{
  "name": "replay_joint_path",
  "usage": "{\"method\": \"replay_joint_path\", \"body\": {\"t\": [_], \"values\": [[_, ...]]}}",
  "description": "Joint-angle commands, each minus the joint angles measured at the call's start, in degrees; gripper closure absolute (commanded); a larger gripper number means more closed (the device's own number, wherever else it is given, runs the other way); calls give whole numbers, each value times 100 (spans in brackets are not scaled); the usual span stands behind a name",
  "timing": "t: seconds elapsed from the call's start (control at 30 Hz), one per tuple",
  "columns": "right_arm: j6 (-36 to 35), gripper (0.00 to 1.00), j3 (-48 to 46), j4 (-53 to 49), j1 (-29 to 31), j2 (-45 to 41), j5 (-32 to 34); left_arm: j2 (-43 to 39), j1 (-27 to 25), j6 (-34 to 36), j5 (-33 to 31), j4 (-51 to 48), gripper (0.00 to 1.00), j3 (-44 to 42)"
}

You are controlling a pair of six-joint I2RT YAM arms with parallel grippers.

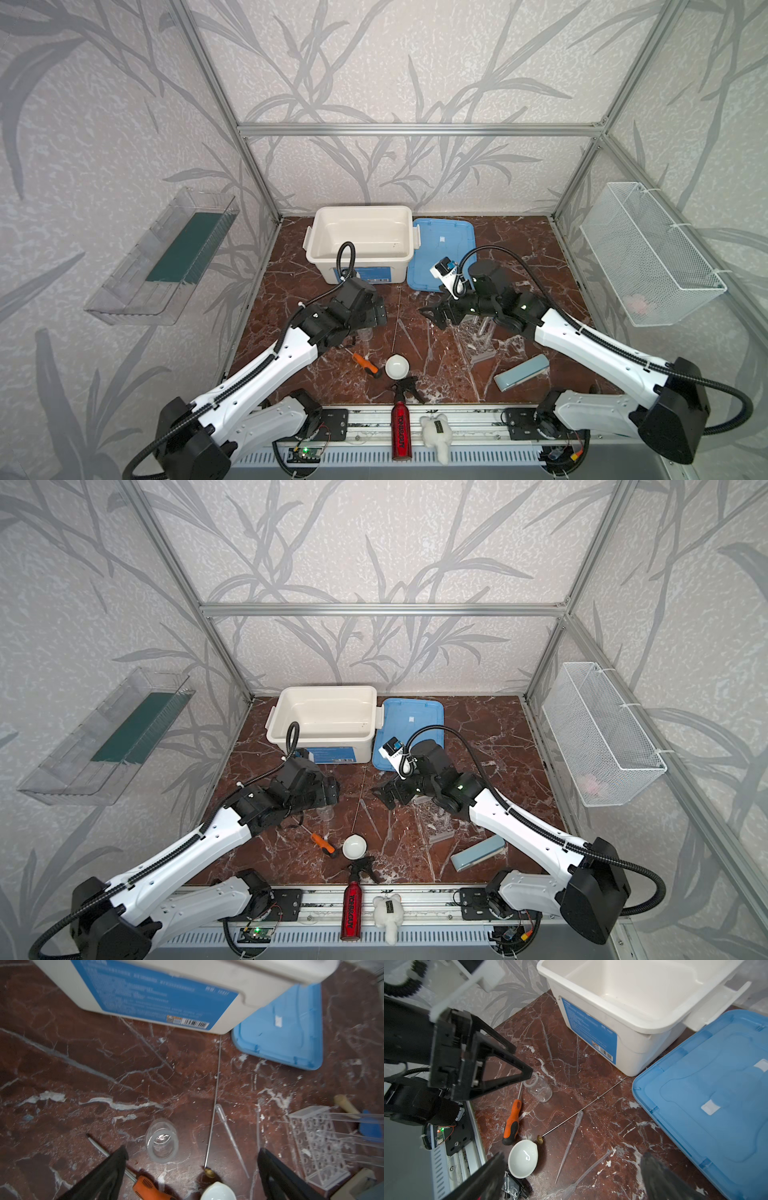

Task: Organize the chemistry lab equipment
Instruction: 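Close the left gripper on the clear glass beaker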

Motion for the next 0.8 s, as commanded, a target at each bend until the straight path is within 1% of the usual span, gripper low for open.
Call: {"method": "replay_joint_path", "body": {"t": [0.0, 0.1, 0.17, 0.27, 0.37, 0.43, 0.5, 0.63, 0.67, 0.7, 0.73, 0.77], "values": [[179, 1, 136, 284, 183, 204, -114, 260, -12, 38, -130, -18, 1, -158], [241, 1, 201, 294, 311, 454, -84, 495, -9, 10, -255, 69, 1, -263], [279, 1, 251, 297, 387, 597, -82, 620, -14, -55, -478, 220, 2, -434], [321, 1, 312, 282, 468, 735, -57, 757, 10, -75, -406, 603, 4, -684], [373, 1, 322, 300, 506, 784, -6, 874, 9, -152, -270, 902, 10, -846], [361, 1, 302, 299, 516, 784, 46, 938, 9, -180, -276, 963, 19, -877], [351, 1, 297, 287, 516, 782, 90, 995, 9, -182, -353, 974, 21, -878], [348, 1, 304, 257, 515, 780, 115, 1234, 18, -195, -500, 1187, 22, -977], [345, 1, 301, 255, 522, 775, 127, 1316, 19, -216, -515, 1198, 24, -957], [352, 1, 303, 246, 524, 771, 141, 1377, 19, -233, -504, 1157, 29, -916], [344, 1, 294, 229, 524, 760, 154, 1425, 18, -242, -494, 1056, 32, -830], [341, 1, 288, 220, 525, 745, 171, 1485, 16, -213, -502, 986, 33, -762]]}}
